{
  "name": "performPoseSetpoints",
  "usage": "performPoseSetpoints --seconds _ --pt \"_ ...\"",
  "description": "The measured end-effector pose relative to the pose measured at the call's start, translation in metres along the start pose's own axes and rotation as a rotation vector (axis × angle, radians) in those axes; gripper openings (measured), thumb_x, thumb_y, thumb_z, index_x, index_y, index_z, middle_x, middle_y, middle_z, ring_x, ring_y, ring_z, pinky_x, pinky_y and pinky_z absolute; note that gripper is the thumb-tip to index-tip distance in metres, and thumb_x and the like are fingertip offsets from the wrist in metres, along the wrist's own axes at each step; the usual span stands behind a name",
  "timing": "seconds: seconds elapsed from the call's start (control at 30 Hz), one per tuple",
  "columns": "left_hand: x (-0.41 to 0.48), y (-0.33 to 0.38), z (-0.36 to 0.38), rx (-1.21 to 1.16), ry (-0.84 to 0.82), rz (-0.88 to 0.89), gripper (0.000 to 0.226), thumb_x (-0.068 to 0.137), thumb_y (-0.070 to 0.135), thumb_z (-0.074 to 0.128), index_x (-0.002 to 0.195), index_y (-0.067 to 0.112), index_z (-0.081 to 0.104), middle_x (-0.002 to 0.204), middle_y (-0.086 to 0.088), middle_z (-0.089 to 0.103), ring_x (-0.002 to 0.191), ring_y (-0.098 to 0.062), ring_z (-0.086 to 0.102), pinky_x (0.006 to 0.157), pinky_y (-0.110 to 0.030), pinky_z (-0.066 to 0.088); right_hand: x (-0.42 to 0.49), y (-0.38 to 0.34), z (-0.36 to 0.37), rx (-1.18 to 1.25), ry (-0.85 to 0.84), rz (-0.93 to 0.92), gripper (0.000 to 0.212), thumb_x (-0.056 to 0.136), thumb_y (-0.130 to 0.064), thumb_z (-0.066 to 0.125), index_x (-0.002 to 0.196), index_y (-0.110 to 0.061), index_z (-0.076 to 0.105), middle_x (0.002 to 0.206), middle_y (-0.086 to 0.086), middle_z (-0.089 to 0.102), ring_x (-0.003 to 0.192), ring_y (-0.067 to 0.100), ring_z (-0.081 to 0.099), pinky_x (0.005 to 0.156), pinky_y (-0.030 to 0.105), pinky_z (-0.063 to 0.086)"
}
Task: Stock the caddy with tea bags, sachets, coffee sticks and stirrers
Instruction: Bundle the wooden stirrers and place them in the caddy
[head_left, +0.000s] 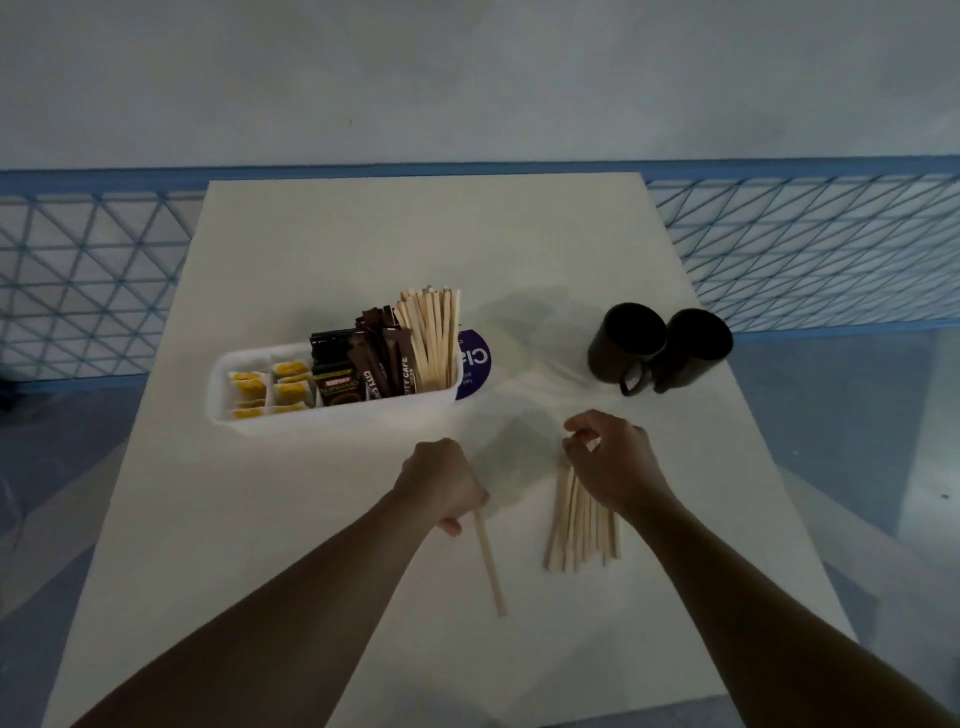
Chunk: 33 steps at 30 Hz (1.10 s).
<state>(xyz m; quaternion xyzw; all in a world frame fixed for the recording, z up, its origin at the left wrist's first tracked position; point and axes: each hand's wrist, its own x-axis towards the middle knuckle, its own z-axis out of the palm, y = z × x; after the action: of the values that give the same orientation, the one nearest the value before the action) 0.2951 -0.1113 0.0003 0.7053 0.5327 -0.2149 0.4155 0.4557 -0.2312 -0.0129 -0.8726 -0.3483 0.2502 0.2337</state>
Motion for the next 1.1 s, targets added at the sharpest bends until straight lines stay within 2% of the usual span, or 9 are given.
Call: performPoseSetpoints --seconds 0.1,0.17,0.33,0.53,0.67,0.77,0.9,1.0,1.1 --pt "-0.005 0.004 0.018 0.083 -0.056 -0.047 0.021 0.075 0.016 0.081 0.079 0.008 0.062 0.08 -0.009 0.069 0.063 -0.023 0.073 0.064 -0.03 0.061 -0.011 0.02 -0.007 -0.008 0.037 0.024 0.023 0.093 -0.02 0.061 0.115 -0.018 0.07 0.109 -0.002 0.072 0.098 0.017 0.065 0.086 0.035 0.055" --pt "-0.005 0.003 0.029 0.185 -0.006 -0.041 0.017 0.071 0.009 0.079 0.077 0.008 0.063 0.076 -0.007 0.065 0.07 -0.023 0.071 0.061 -0.027 0.056 -0.016 0.028 -0.01 -0.007 0.054 0.029 0.022 0.094 -0.018 0.061 0.113 -0.016 0.071 0.107 -0.001 0.072 0.097 0.016 0.065 0.083 0.032 0.055" --pt "0.003 0.003 0.054 0.161 0.224 0.055 0.026 0.086 0.014 0.062 0.108 0.001 0.064 0.111 -0.017 0.066 0.106 -0.035 0.064 0.082 -0.033 0.052 -0.025 0.047 -0.013 -0.002 0.077 0.069 0.021 0.093 -0.017 0.062 0.112 -0.016 0.07 0.106 -0.001 0.072 0.093 0.012 0.063 0.08 0.026 0.052" --pt "0.008 0.017 0.07 0.073 0.317 0.165 0.02 0.083 0.014 0.059 0.098 0.005 0.068 0.098 -0.013 0.07 0.098 -0.032 0.066 0.075 -0.032 0.051 -0.033 0.058 -0.001 -0.016 0.109 0.173 0.035 0.091 -0.023 0.067 0.124 -0.012 0.065 0.109 0.004 0.072 0.09 0.013 0.063 0.078 0.025 0.052" --pt "0.007 0.032 0.078 -0.02 0.322 0.227 0.022 0.083 0.027 0.065 0.092 0.008 0.07 0.087 -0.007 0.071 0.087 -0.025 0.067 0.071 -0.03 0.053 -0.037 0.063 0.009 -0.003 0.123 0.226 0.047 0.088 -0.03 0.069 0.129 -0.01 0.06 0.113 0.008 0.067 0.093 0.021 0.065 0.077 0.029 0.053" --pt "0.008 0.041 0.086 -0.058 0.32 0.278 0.022 0.083 0.023 0.066 0.102 0.01 0.067 0.096 -0.005 0.071 0.09 -0.022 0.066 0.074 -0.029 0.054 -0.04 0.062 0.015 -0.021 0.138 0.224 0.053 0.083 -0.035 0.071 0.129 -0.012 0.059 0.115 0.006 0.063 0.093 0.02 0.062 0.079 0.031 0.053" --pt "0.004 0.05 0.1 -0.07 0.303 0.356 0.039 0.084 0.026 0.07 0.117 0.01 0.058 0.113 -0.005 0.062 0.102 -0.021 0.061 0.085 -0.032 0.054 -0.044 0.056 0.016 -0.001 0.121 0.232 0.05 0.078 -0.04 0.068 0.123 -0.018 0.061 0.107 0.001 0.061 0.089 0.021 0.062 0.079 0.042 0.058" --pt "0.001 0.055 0.106 -0.055 0.341 0.352 0.042 0.085 0.026 0.07 0.121 0.011 0.053 0.118 -0.005 0.055 0.106 -0.021 0.057 0.089 -0.033 0.053 -0.044 0.055 0.016 -0.003 0.117 0.224 0.044 0.079 -0.033 0.066 0.12 -0.019 0.062 0.105 0.001 0.062 0.09 0.021 0.062 0.08 0.038 0.056" --pt "0.001 0.059 0.107 -0.079 0.352 0.369 0.03 0.092 0.019 0.058 0.12 0.009 0.056 0.118 -0.007 0.056 0.105 -0.021 0.057 0.092 -0.034 0.053 -0.042 0.055 0.016 0.0 0.113 0.204 0.038 0.083 -0.03 0.065 0.119 -0.018 0.063 0.104 0.001 0.062 0.087 0.018 0.061 0.077 0.034 0.055"
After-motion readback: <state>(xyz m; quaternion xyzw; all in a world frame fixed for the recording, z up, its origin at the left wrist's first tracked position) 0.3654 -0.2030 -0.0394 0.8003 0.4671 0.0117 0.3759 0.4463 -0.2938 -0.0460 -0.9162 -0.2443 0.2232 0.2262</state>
